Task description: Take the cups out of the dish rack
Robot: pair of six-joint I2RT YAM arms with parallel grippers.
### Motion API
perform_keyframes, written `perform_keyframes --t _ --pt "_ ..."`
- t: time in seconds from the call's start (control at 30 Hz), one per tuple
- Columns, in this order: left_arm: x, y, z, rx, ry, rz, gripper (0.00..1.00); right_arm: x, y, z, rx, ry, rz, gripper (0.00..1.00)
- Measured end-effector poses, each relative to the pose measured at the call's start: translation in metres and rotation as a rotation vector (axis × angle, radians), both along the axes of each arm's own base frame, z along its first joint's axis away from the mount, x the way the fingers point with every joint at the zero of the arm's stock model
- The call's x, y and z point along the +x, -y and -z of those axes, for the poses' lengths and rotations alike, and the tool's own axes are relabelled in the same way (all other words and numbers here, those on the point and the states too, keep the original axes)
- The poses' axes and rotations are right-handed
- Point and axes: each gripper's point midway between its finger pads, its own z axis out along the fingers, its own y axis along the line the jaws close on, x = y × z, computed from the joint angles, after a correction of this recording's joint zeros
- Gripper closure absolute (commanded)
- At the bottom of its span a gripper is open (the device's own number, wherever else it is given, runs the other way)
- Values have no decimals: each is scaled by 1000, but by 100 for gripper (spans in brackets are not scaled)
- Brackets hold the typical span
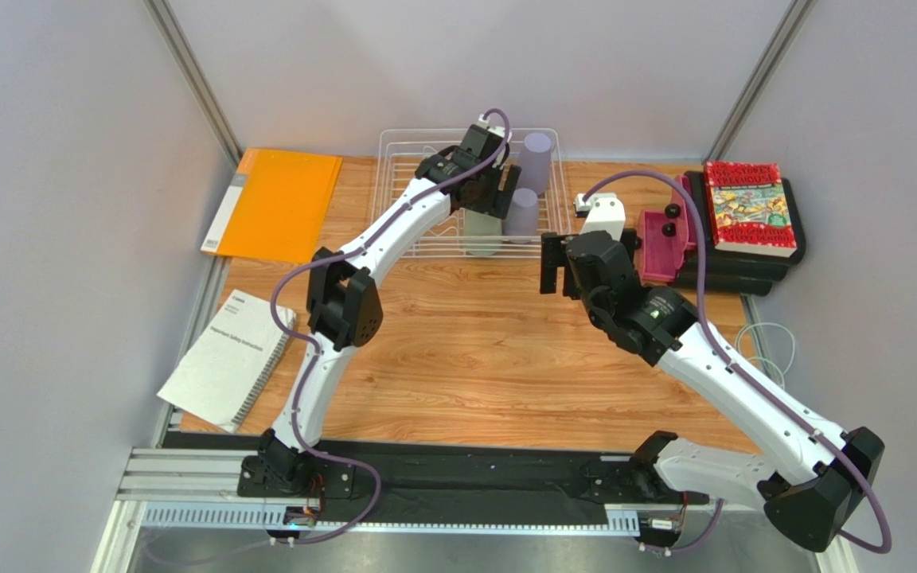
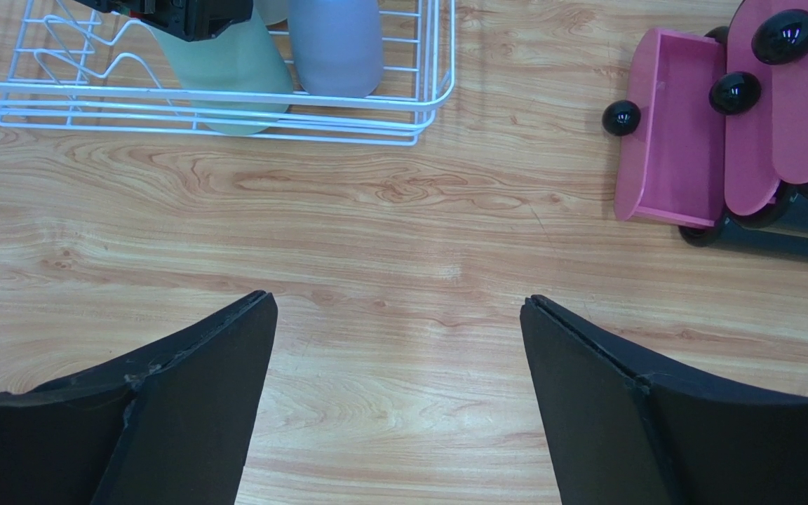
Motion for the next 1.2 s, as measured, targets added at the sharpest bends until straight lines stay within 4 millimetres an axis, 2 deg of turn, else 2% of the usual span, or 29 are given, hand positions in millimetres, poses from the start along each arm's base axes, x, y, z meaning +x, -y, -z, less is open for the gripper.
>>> perform_keyframes --t 0.13,0.33,0.43,0.53,0.57,1.03,1.2 --pt "0 0 1 2 1 -1 29 0 0 3 -2 -4 -2 9" --pt "2 1 2 1 7 1 32 0 0 7 -4 -8 -2 9" --pt "3 1 2 -1 14 -1 46 0 -1 8 -4 -9 -3 9" --pt "4 1 2 -1 20 -3 74 0 -1 8 -4 -9 -3 9" --pt "3 1 2 -2 20 -3 98 0 -1 8 -4 -9 -3 9" --pt "-4 -5 -2 12 21 -14 100 -1 -1 10 0 -12 -1 9" --pt "-9 -11 -21 27 51 -26 100 -1 -1 9 0 -11 -1 9"
